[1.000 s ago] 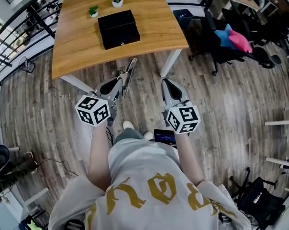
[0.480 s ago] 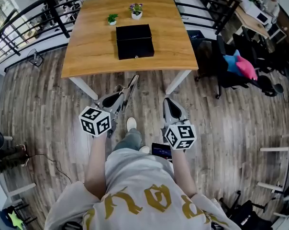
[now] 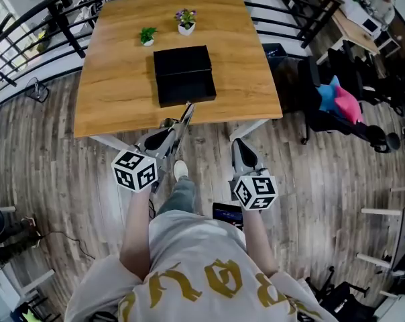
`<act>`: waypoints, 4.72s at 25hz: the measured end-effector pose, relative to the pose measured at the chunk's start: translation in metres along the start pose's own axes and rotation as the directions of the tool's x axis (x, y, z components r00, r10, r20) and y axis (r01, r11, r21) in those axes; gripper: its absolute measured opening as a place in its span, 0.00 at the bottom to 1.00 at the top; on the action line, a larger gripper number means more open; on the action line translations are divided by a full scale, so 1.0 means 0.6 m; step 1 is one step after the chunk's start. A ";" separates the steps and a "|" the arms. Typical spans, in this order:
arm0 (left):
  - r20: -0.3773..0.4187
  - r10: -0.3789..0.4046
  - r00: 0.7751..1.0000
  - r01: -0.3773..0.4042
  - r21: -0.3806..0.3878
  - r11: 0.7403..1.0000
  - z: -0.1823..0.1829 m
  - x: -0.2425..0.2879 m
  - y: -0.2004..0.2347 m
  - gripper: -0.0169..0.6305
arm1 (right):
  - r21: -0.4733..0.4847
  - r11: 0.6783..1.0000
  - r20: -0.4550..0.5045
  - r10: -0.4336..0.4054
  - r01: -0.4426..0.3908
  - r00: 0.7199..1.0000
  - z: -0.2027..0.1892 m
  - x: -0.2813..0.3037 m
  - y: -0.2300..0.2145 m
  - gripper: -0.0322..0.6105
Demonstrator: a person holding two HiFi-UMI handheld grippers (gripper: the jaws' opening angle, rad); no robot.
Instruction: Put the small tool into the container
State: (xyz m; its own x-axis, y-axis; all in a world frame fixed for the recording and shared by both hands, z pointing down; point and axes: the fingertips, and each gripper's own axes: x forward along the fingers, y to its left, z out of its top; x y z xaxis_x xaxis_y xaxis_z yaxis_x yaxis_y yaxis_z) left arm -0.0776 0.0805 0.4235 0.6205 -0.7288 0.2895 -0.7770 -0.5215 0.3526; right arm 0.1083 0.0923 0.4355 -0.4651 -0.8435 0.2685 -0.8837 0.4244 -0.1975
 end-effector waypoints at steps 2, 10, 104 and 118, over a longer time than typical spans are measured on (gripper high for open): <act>-0.023 -0.015 1.000 0.015 0.019 1.000 0.026 0.044 0.039 0.04 | 0.004 1.000 -0.014 -0.018 0.018 1.000 0.015 0.054 -0.018 0.09; -0.153 -0.058 0.987 0.072 0.086 0.994 0.076 0.176 0.181 0.04 | -0.005 0.998 -0.071 -0.063 0.063 0.995 0.056 0.239 -0.049 0.09; -0.685 -0.148 0.713 0.370 0.187 0.910 -0.113 0.425 0.279 0.13 | 0.055 0.994 -0.267 -0.072 0.089 0.961 -0.032 0.438 -0.207 0.09; -0.701 -0.108 0.705 0.364 0.227 0.903 -0.121 0.433 0.276 0.17 | 0.040 0.995 -0.245 -0.080 0.093 0.966 -0.010 0.431 -0.203 0.09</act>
State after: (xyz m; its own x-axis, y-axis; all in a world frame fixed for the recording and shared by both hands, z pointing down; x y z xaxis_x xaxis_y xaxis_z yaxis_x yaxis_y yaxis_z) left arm -0.0376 -0.1629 0.6214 0.5951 -0.1462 0.7903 -0.4999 -0.8373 0.2216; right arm 0.0954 -0.1760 0.5347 -0.3914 -0.7687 0.5059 -0.9202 0.3306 -0.2095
